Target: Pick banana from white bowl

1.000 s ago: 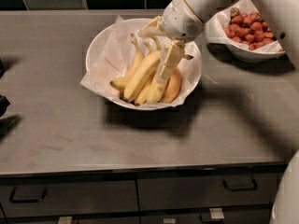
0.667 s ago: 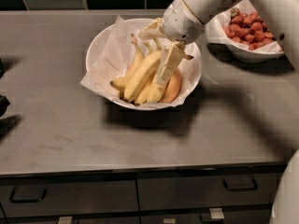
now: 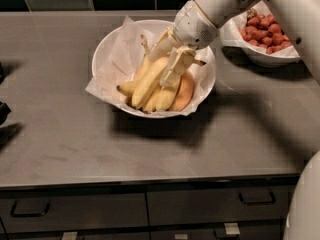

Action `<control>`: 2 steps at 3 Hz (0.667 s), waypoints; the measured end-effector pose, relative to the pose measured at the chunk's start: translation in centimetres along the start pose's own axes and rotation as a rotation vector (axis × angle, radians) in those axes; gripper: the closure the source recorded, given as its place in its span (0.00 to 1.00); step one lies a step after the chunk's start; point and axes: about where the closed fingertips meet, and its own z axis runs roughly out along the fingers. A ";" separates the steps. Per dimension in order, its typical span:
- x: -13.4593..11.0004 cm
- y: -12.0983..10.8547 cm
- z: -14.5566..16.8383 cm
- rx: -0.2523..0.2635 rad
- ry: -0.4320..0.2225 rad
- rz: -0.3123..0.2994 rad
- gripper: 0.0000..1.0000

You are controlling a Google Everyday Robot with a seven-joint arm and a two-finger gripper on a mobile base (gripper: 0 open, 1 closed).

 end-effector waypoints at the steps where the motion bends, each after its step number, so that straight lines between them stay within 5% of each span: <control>1: 0.1 0.0 0.1 -0.003 -0.001 0.001 0.79; 2: 0.3 0.1 0.2 -0.006 0.000 0.004 0.99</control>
Offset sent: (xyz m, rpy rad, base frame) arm -0.0065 -0.0108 -0.0082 -0.0154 0.0268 0.0012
